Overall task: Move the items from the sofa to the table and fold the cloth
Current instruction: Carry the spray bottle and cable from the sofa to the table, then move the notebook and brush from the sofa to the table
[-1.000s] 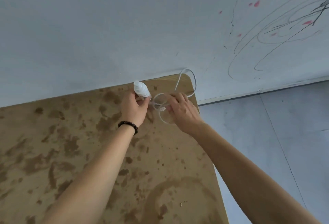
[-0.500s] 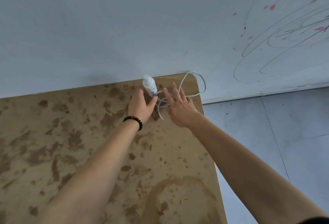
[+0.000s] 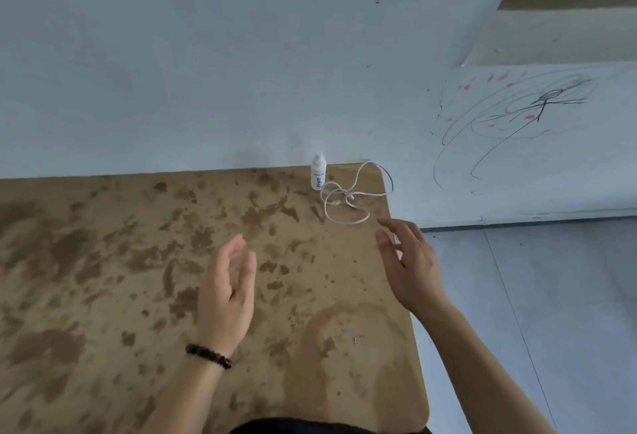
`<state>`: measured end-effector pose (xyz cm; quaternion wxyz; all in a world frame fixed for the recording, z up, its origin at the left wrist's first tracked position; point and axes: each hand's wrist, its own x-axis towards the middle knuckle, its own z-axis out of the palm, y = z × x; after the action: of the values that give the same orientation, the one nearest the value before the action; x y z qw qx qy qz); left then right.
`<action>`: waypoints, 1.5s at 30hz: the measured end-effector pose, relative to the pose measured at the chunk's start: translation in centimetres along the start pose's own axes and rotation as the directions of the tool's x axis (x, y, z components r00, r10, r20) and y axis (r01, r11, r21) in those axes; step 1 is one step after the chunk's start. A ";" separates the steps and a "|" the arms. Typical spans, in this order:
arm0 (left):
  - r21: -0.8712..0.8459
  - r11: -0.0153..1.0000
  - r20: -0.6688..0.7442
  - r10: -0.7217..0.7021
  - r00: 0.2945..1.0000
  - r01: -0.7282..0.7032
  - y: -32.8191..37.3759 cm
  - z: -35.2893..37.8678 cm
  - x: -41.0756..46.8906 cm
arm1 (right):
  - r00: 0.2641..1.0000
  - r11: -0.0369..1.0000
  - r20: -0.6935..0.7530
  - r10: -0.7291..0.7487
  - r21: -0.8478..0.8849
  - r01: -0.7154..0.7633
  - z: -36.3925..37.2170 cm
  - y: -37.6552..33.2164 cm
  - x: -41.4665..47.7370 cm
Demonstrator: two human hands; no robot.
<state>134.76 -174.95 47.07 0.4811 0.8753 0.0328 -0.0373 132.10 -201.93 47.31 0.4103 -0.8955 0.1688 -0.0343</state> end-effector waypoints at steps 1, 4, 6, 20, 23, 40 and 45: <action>-0.022 0.999 -0.030 -0.032 0.999 0.032 -0.1 -0.7 -2.1 | 0.999 0.998 -0.012 0.036 0.046 -0.035 -0.4 0.1 -2.1; -0.116 0.986 -0.118 -0.134 0.984 0.121 0.1 -2.4 -8.3 | 0.998 0.989 0.003 0.070 0.128 -0.069 -1.6 0.6 -7.9; -0.209 0.962 -0.193 -0.218 0.957 0.177 0.3 -3.0 -12.3 | 0.998 0.988 0.049 0.034 0.147 -0.040 -2.3 1.3 -11.0; -0.305 0.839 -0.684 -0.523 0.510 0.451 -1.4 0.8 -47.6 | 0.797 0.954 0.524 -0.299 0.193 0.231 -1.1 6.9 -25.9; -0.367 0.803 -0.772 -0.544 0.328 0.469 -0.7 0.5 -55.6 | 0.655 0.923 0.651 -0.384 0.239 0.303 0.4 4.7 -30.5; -0.661 0.675 -0.750 -0.592 -0.295 0.327 -9.4 -3.9 -89.1 | -0.036 0.559 0.762 -0.647 0.505 0.658 11.0 -7.0 -64.9; -0.638 0.684 -0.770 -0.576 -0.276 0.354 -13.1 -10.1 -92.4 | -0.009 0.559 0.752 -0.659 0.498 0.662 14.4 -10.3 -69.5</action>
<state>41.89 -161.38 50.38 0.3192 0.4971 0.6989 0.4032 72.46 -162.35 50.83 0.3614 -0.7285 -0.5203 0.2609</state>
